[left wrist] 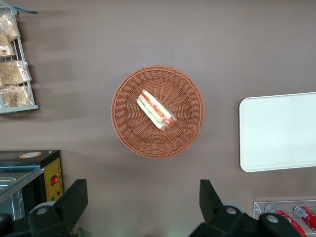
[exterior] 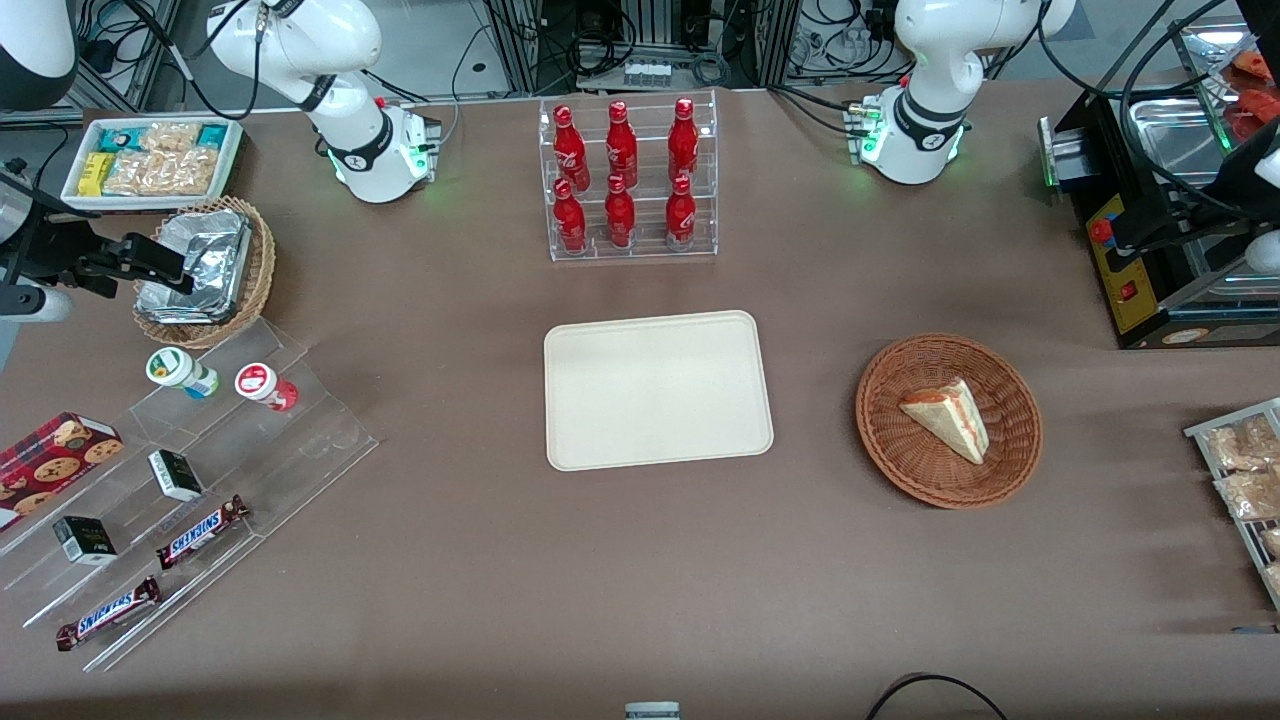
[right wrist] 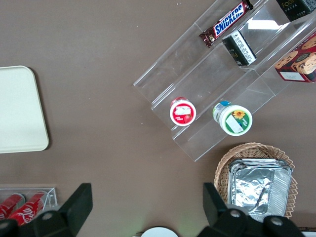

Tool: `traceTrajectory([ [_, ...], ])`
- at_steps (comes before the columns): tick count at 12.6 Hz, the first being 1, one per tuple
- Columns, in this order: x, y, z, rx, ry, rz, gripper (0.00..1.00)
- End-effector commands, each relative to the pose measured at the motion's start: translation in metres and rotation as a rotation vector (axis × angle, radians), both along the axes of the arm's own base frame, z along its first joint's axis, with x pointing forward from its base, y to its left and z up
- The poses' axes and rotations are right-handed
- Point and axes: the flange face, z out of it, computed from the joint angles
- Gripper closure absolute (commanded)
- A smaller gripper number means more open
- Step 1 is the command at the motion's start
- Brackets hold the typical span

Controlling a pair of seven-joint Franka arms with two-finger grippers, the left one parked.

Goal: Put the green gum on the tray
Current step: 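Move the right gripper down toward the green-and-white gum tub on the display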

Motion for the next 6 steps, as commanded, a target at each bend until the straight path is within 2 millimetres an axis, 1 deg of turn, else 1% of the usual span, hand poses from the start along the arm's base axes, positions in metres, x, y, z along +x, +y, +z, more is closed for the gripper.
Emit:
traceTrajectory([
  [1, 0.003, -0.004, 0.004, -0.014, 0.005, -0.023, 0.01],
  [3, 0.004, -0.004, -0.004, -0.015, 0.019, -0.021, 0.00],
  [4, 0.006, -0.004, -0.011, -0.018, 0.034, -0.012, 0.01],
  [6, 0.003, -0.011, -0.031, -0.014, 0.043, -0.021, 0.00],
])
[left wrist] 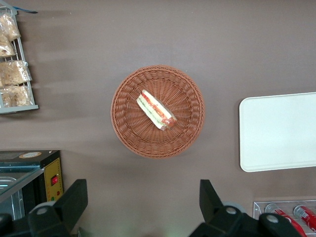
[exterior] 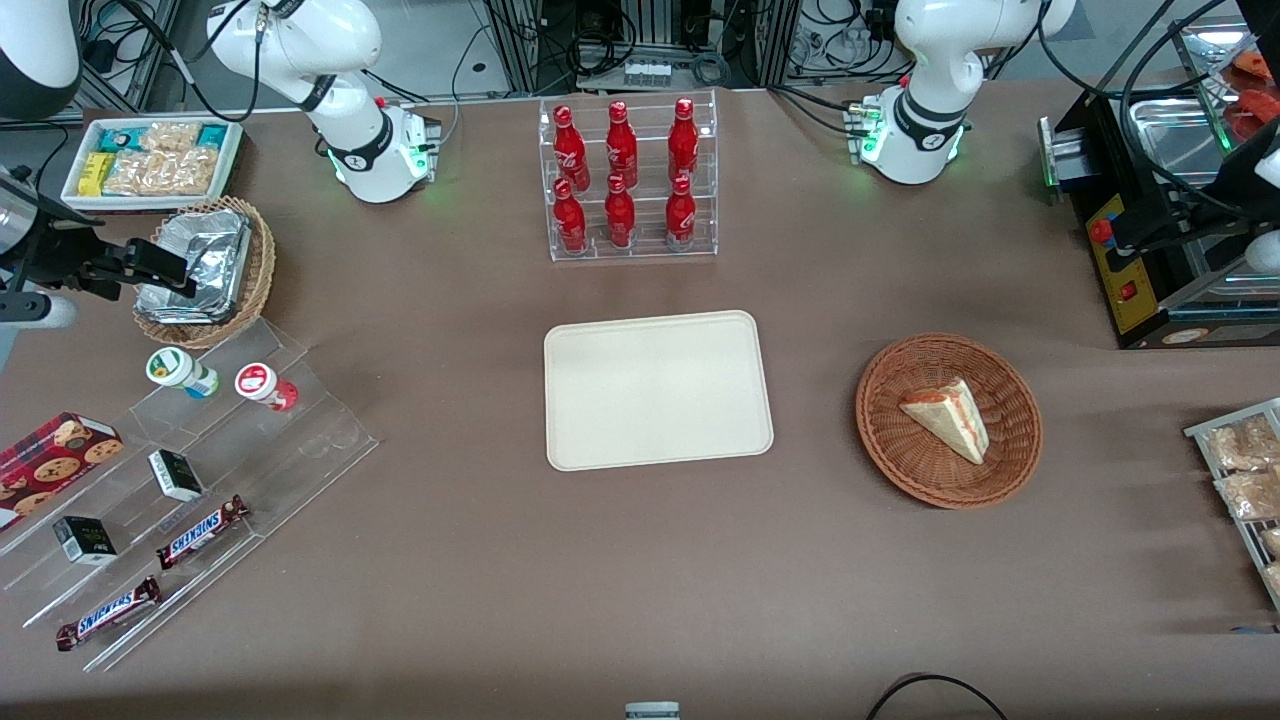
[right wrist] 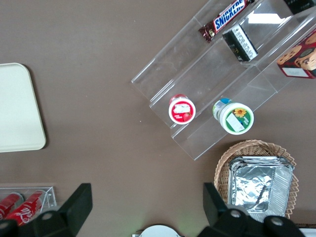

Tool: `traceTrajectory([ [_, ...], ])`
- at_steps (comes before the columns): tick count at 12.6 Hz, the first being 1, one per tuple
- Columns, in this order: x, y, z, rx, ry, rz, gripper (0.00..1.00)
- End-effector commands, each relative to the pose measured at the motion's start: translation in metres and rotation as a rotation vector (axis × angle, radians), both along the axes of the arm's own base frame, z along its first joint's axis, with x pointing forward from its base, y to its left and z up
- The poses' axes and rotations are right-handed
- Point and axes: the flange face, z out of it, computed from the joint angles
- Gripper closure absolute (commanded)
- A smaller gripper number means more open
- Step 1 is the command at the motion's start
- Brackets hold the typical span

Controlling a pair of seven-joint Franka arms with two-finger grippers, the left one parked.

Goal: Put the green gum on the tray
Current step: 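Move the right gripper down toward the green-and-white gum tub on the display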

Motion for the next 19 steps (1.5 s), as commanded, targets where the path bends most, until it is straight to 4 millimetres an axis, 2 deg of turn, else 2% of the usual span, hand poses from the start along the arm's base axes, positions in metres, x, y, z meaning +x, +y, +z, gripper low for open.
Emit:
traceTrajectory([
  [1, -0.004, -0.017, -0.024, -0.010, 0.010, -0.023, 0.00],
  [5, -0.015, -0.054, -0.058, 0.019, -0.054, 0.150, 0.00],
  [11, -0.012, -0.090, -0.096, -0.027, -0.150, 0.546, 0.01],
  [15, -0.014, -0.111, -0.130, -0.067, -0.218, 0.688, 0.01],
  [17, -0.016, -0.126, -0.146, -0.074, -0.218, 0.701, 0.01],
  [19, -0.017, -0.128, -0.163, -0.067, -0.205, 0.692, 0.01],
])
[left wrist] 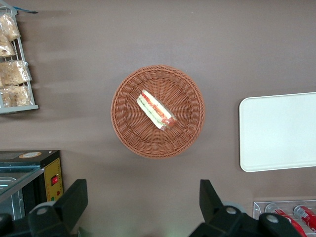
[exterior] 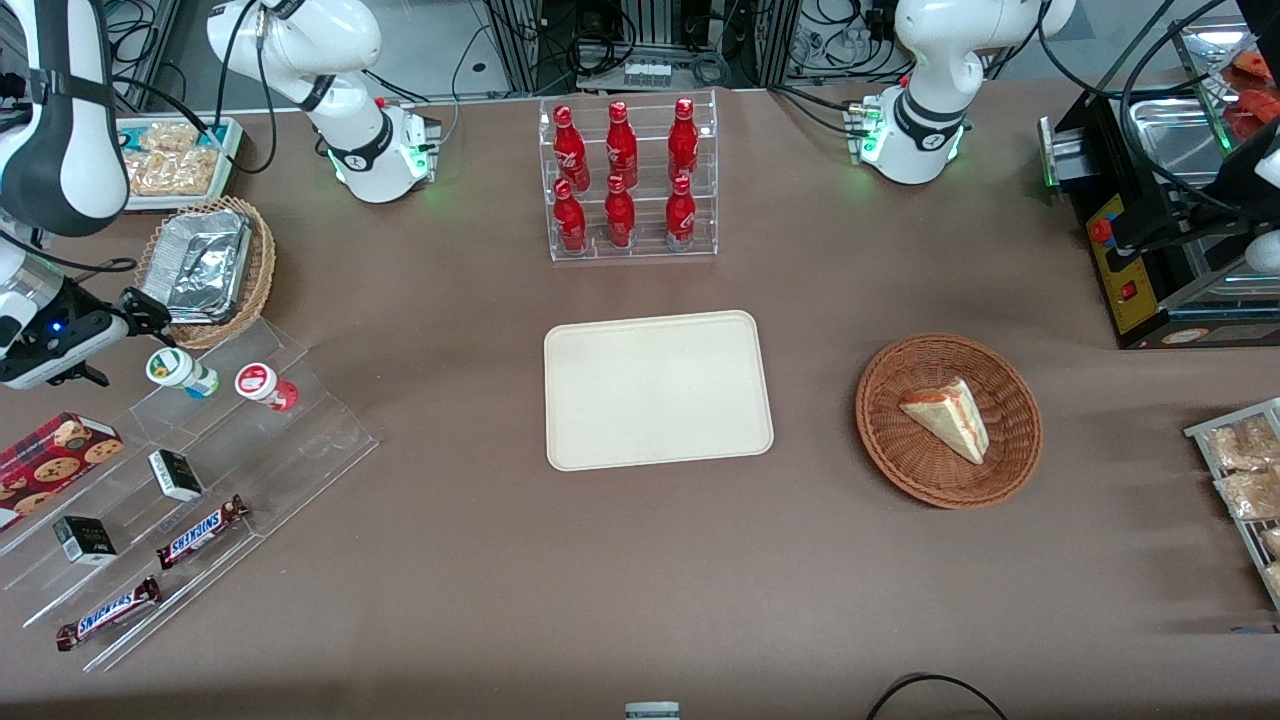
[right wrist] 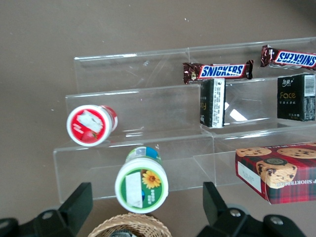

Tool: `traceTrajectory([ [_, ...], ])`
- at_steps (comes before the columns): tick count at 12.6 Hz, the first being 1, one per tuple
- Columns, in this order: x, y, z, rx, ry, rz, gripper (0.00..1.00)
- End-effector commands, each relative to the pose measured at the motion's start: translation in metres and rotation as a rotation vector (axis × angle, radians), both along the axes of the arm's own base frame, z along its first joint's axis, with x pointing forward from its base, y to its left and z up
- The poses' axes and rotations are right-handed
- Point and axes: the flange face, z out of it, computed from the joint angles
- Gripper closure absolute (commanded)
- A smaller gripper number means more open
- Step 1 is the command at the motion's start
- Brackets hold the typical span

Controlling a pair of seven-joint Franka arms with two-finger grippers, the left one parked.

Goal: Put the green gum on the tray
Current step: 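Close the right gripper around the green-and-white gum tub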

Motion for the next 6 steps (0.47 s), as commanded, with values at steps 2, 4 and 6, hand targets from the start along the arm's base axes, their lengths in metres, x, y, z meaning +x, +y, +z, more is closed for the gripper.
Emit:
traceTrajectory([
  [2, -0.002, -0.009, -0.027, -0.009, 0.023, -0.007, 0.00],
  [4, -0.002, -0.009, -0.031, -0.007, 0.032, -0.007, 0.00],
  [6, -0.003, -0.009, -0.042, -0.004, 0.054, -0.010, 0.00],
])
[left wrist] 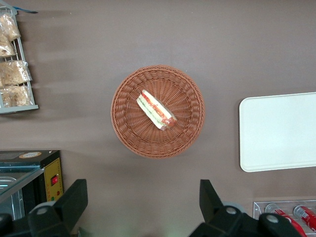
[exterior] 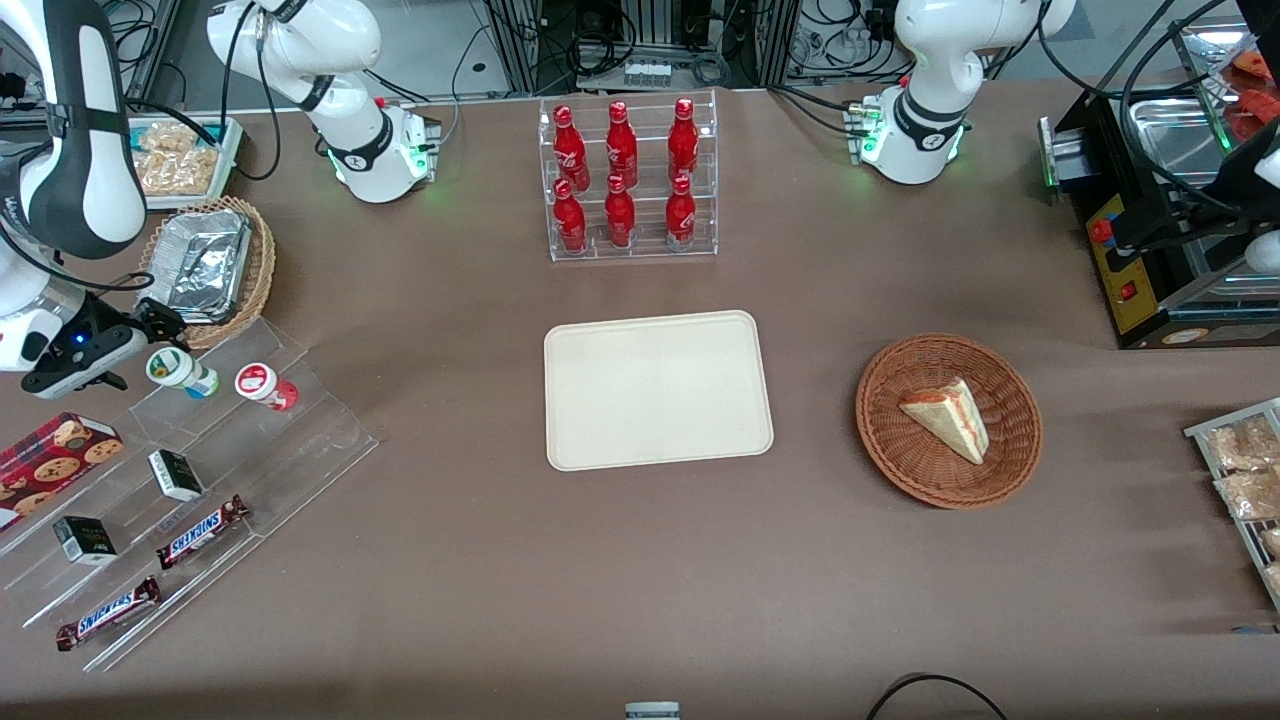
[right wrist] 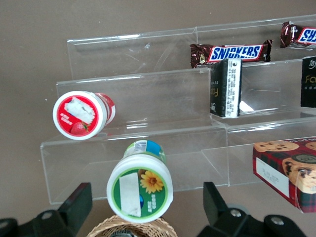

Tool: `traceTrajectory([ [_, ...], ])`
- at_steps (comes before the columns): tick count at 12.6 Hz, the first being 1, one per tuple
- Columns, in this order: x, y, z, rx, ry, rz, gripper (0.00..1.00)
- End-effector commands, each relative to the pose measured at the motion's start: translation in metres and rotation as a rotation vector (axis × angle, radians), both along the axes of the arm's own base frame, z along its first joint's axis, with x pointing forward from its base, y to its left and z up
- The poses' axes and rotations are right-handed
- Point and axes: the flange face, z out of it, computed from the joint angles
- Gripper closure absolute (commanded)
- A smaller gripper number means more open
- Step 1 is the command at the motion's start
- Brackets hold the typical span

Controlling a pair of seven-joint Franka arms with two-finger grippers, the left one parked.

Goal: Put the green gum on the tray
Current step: 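Close the right gripper around the green-and-white gum tub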

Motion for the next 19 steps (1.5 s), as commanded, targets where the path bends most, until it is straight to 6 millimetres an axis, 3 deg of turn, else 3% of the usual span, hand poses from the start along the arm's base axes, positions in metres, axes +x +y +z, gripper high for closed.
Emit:
traceTrajectory([
  [1, -0.003, -0.004, -0.013, -0.002, 0.013, -0.003, 0.00],
  [7, -0.008, -0.001, -0.020, 0.020, 0.029, -0.012, 0.01],
  [8, -0.008, 0.000, -0.020, 0.021, 0.030, -0.009, 0.05],
  [9, -0.010, 0.001, -0.020, 0.025, 0.040, -0.009, 0.25],
  [10, -0.010, 0.003, -0.019, 0.028, 0.049, -0.006, 0.72],
  [11, -0.009, 0.004, -0.018, 0.029, 0.050, -0.007, 1.00],
  [14, -0.001, 0.005, -0.005, 0.026, 0.048, -0.001, 1.00],
  [17, 0.011, 0.007, 0.028, 0.033, 0.069, -0.001, 1.00],
  [19, 0.021, 0.022, 0.051, 0.037, 0.073, 0.010, 1.00],
])
